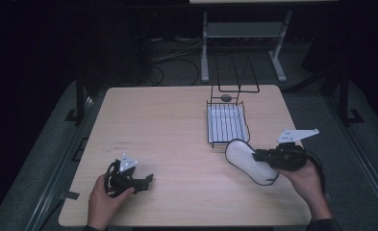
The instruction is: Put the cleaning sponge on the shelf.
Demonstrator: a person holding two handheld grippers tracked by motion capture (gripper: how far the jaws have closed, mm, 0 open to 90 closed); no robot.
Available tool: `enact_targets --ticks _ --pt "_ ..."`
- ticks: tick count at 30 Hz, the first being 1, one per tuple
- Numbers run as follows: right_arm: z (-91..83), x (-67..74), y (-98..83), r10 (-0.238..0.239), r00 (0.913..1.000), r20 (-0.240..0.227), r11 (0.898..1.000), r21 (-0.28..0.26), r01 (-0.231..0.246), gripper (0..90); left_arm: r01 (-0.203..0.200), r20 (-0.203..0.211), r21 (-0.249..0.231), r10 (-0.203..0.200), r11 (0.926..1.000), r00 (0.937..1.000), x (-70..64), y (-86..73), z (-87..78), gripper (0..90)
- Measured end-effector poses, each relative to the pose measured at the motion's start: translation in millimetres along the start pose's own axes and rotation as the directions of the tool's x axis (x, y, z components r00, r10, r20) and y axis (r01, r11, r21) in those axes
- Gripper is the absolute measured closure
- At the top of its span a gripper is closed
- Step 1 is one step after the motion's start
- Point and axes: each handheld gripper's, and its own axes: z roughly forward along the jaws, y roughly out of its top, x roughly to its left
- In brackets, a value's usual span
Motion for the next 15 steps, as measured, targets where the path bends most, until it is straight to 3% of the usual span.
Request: enact_targets --ticks 15 --pt "-6.7 -13.2 18.5 0.004 0.9993 0.038 0.998 -0.064 -0.001 79.6 0.004 -0.001 -0.003 -0.004 1.0 1.0 -0.2 -0.1 0.2 12.7"
